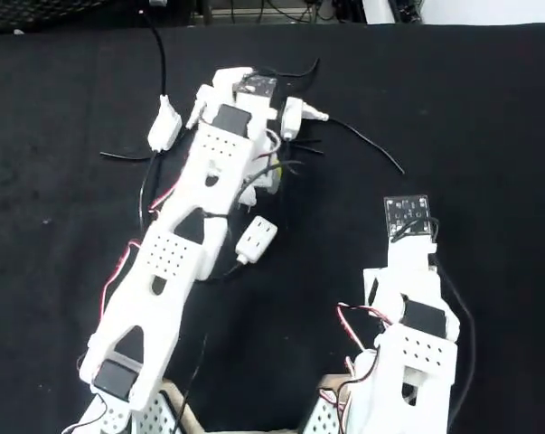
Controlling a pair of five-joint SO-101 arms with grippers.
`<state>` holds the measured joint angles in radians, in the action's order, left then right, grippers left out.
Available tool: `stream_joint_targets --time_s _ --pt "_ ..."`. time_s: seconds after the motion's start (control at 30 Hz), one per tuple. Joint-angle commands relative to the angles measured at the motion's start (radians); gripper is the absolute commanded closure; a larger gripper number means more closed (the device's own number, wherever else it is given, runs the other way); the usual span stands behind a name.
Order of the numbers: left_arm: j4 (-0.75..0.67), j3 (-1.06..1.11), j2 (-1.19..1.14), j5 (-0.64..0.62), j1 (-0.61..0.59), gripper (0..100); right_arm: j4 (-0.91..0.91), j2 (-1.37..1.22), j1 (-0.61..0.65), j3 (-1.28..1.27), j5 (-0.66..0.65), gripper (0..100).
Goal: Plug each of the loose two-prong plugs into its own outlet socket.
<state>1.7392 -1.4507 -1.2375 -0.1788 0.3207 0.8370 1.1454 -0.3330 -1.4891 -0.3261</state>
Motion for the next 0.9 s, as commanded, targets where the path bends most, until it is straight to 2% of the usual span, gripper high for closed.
stream_joint_targets --time_s 0.0,0.17,0.43,0.7,0.87 --pt "0.021 0.031 0.015 -0.083 0.010 80 -0.015 0.015 0.011 0.004 0.011 82.2" --pt "0.021 0.050 0.018 -0.091 0.005 85 -0.015 0.016 0.011 0.004 0.011 82.2" --pt "0.023 0.059 0.015 -0.155 0.002 85 -0.015 0.016 0.011 0.004 0.011 82.2" --pt "0.023 0.050 0.046 -0.149 -0.001 85 -0.015 0.016 0.011 0.004 0.011 82.2" --pt "0.025 0.059 0.114 -0.189 -0.045 85 -0.015 0.016 0.011 0.004 0.011 82.2"
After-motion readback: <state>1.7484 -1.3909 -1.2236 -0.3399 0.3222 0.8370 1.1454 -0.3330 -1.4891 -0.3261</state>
